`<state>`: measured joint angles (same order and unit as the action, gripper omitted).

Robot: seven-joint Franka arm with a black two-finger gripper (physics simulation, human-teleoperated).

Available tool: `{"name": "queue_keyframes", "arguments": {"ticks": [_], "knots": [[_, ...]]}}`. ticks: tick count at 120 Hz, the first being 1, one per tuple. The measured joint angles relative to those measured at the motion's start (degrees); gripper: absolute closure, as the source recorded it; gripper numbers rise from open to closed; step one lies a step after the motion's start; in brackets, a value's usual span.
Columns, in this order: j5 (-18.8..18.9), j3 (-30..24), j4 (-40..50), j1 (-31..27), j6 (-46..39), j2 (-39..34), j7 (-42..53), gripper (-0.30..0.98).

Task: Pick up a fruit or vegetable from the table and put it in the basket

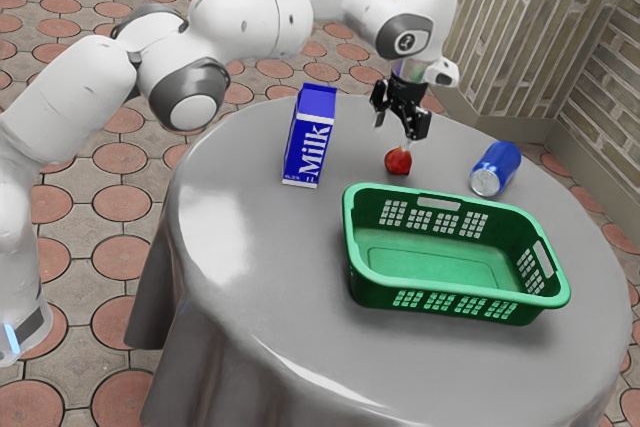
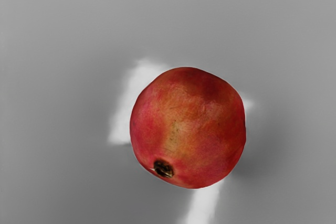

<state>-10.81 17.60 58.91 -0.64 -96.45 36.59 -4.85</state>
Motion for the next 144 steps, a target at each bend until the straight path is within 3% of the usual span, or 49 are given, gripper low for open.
{"name": "queue_keyframes", "arguments": {"ticks": [144], "knots": [[-1.03,-0.72,1.94,0.16,-8.11,3.79,-2.62,0.0]]}}
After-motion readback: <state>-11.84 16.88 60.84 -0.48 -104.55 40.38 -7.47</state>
